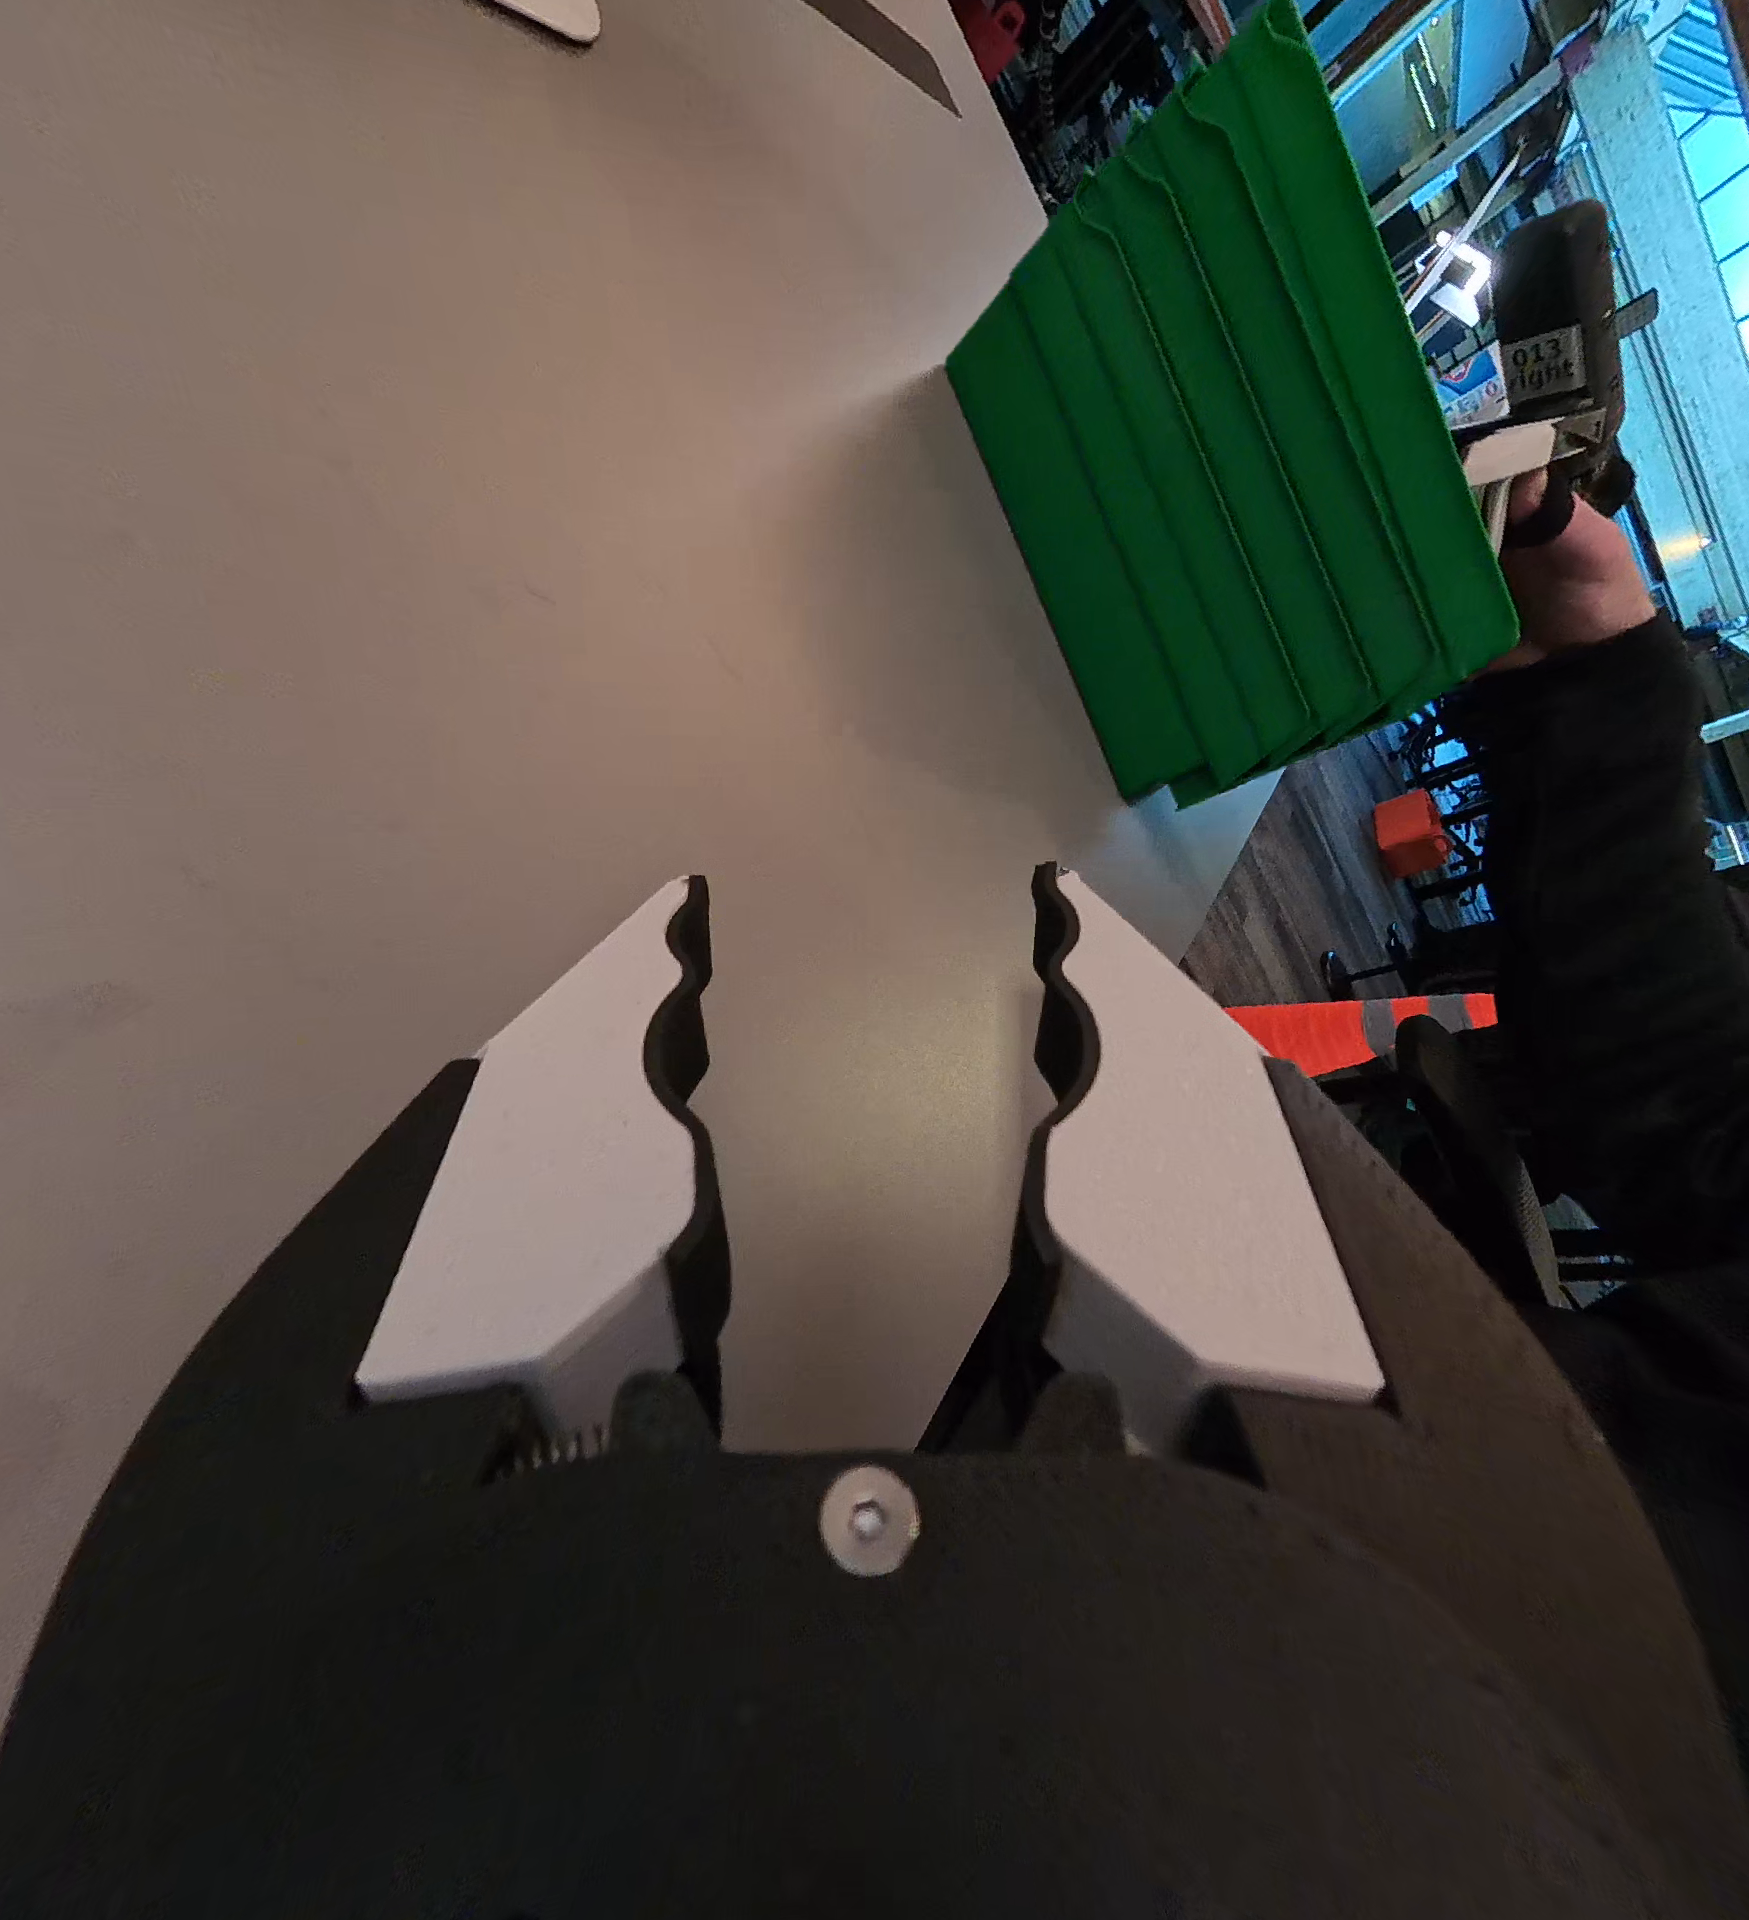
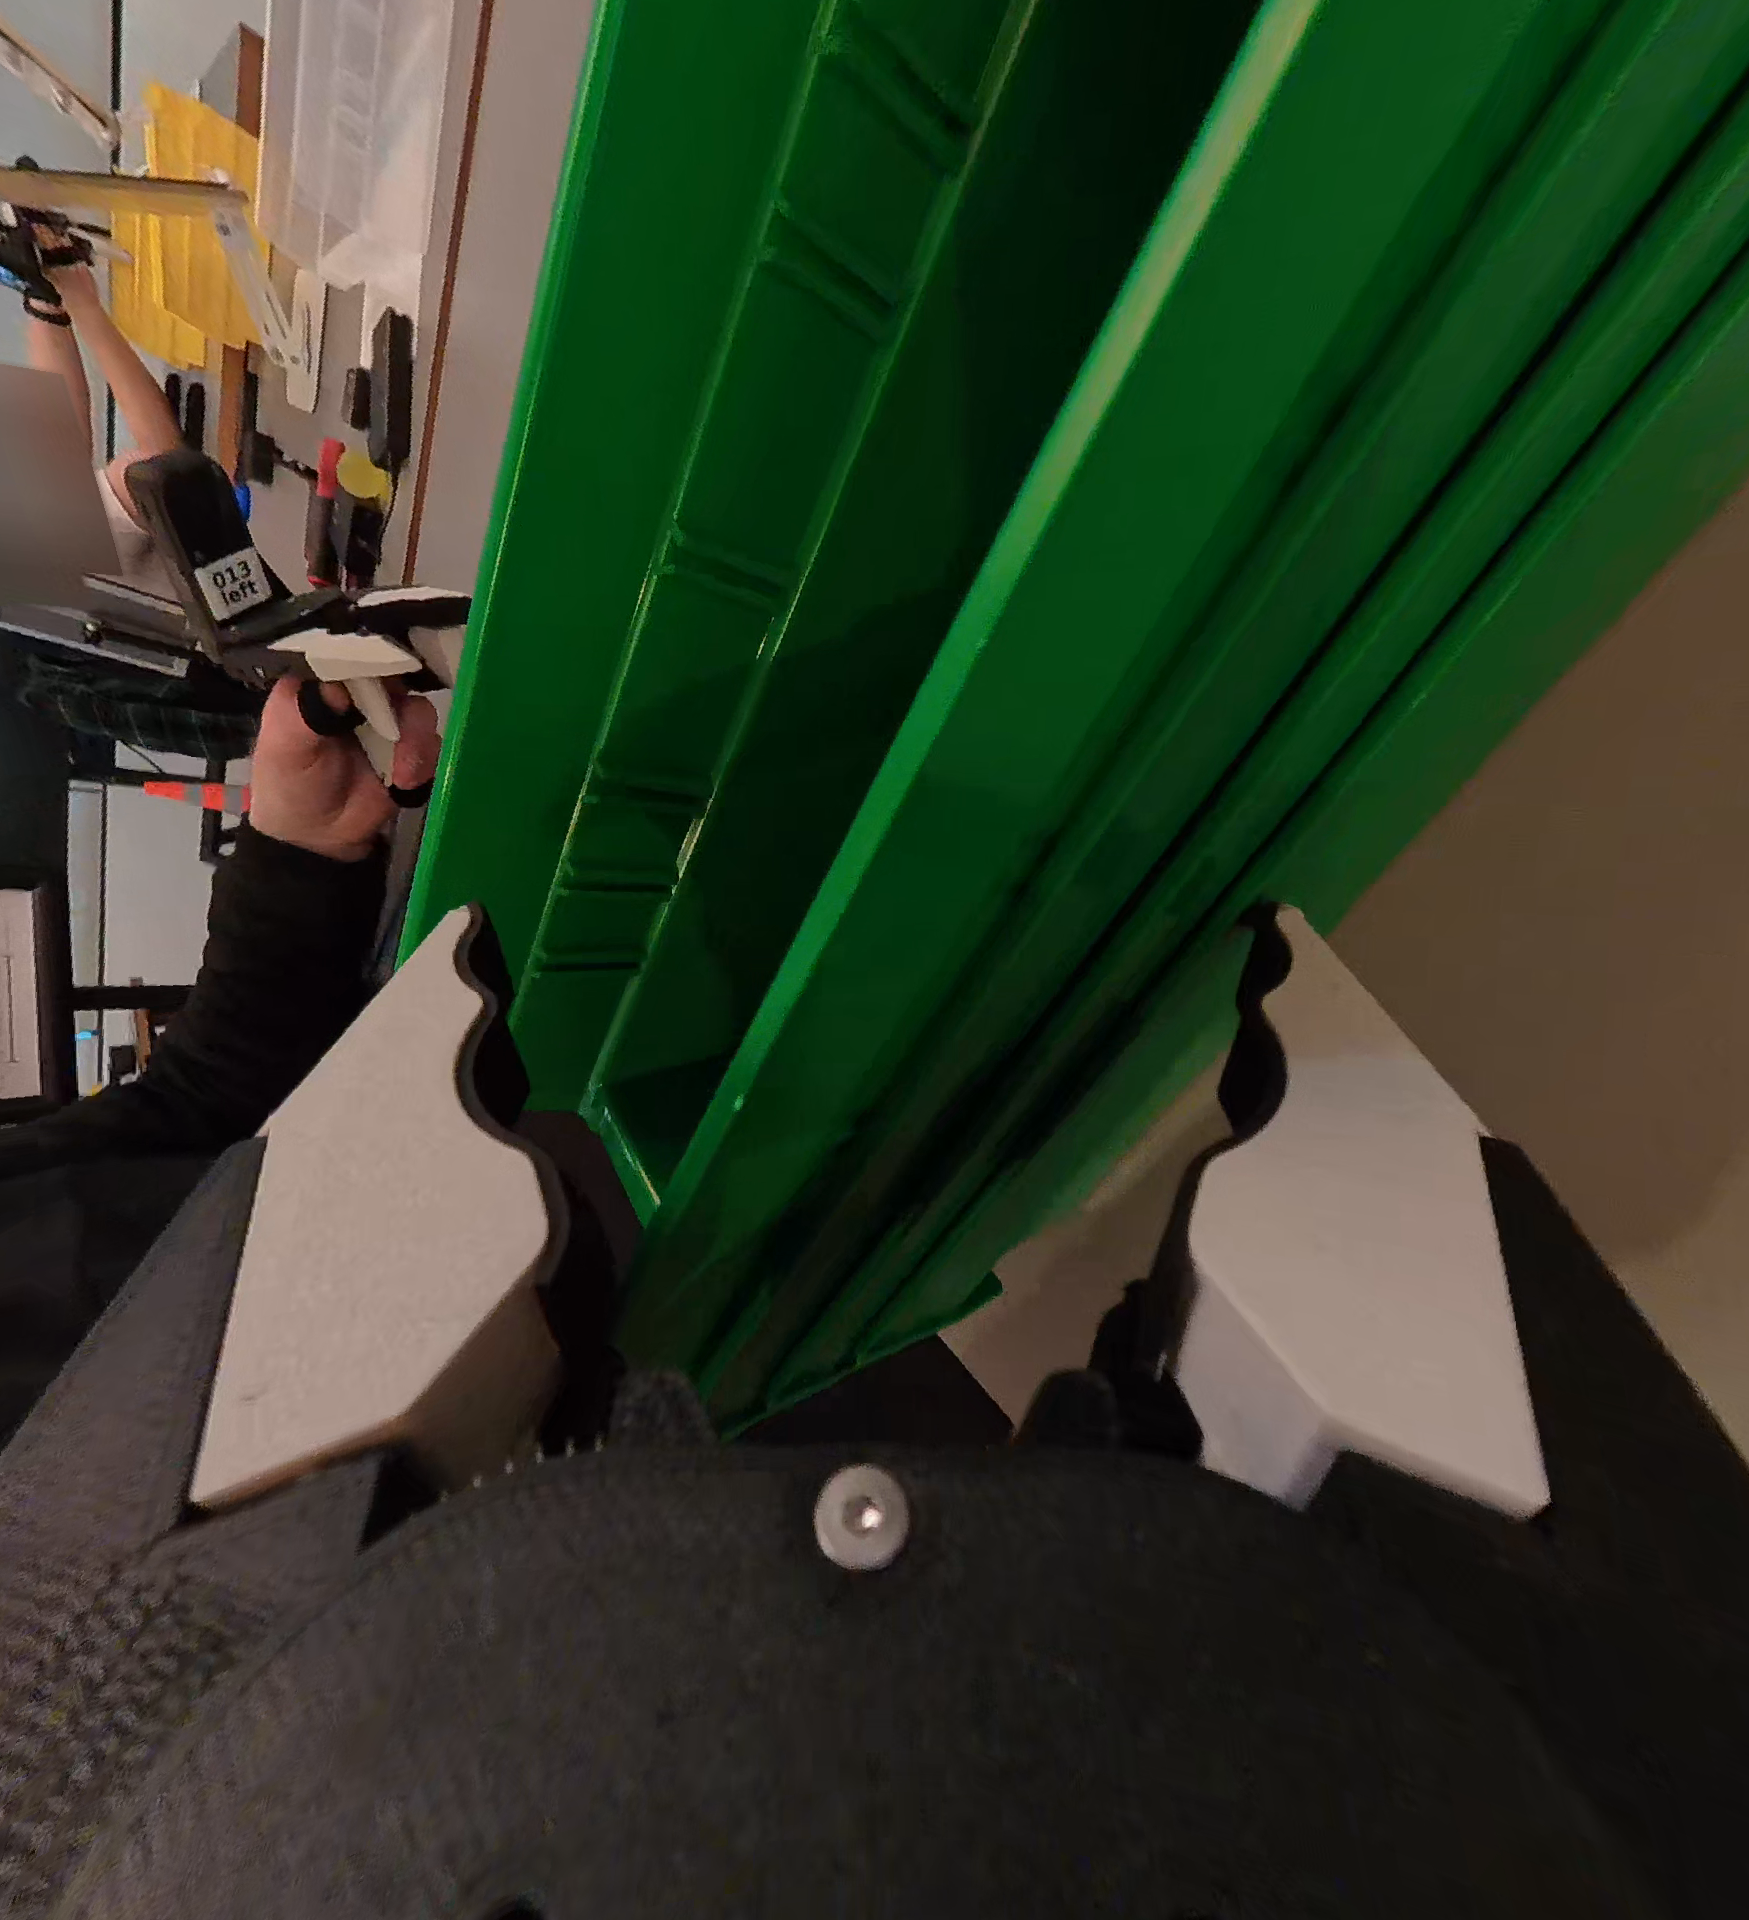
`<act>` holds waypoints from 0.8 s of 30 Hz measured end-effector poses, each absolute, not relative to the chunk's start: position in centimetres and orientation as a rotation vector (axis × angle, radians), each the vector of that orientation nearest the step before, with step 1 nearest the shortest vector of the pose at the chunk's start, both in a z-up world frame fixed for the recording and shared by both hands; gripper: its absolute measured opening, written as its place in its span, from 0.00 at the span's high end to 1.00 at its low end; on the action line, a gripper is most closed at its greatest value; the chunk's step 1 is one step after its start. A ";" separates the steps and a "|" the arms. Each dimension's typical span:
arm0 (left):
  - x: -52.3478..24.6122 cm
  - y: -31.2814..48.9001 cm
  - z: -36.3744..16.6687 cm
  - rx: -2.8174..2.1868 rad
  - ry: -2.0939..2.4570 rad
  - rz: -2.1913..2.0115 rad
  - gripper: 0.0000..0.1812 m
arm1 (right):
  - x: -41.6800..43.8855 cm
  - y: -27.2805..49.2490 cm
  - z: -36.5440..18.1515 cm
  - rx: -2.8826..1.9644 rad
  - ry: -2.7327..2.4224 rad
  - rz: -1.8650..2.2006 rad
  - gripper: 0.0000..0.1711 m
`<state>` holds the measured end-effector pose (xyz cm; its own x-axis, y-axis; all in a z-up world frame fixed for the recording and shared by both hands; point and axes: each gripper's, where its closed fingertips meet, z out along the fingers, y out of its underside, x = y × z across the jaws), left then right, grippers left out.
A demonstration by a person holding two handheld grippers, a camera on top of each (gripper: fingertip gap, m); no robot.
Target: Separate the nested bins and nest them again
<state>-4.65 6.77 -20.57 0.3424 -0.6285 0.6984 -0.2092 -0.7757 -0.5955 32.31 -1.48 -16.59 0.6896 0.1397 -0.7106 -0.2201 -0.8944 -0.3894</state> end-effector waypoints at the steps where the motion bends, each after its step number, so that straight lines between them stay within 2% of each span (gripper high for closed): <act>1: -4.7 6.9 -20.5 -2.208 0.733 -1.417 0.66 | 31.2 -1.2 -16.6 -2.452 0.042 1.090 0.19; 6: -4.9 7.0 -20.1 -2.191 0.729 -1.426 0.66 | 25.5 0.6 -16.4 -2.430 -0.011 1.140 0.19; 9: -5.1 7.1 -19.9 -2.185 0.731 -1.427 0.66 | 21.3 1.8 -15.9 -2.393 -0.057 1.199 0.12; 12: -5.5 7.4 -19.4 -2.168 0.721 -1.427 0.66 | 17.2 3.1 -15.8 -2.375 -0.087 1.199 0.09; 21: -6.4 8.2 -17.8 -2.107 0.668 -1.473 0.65 | 6.3 6.7 -15.3 -2.259 -0.153 1.301 0.09; 24: -6.7 8.7 -15.6 -2.019 0.610 -1.518 0.66 | 3.3 7.7 -15.0 -2.208 -0.166 1.359 0.09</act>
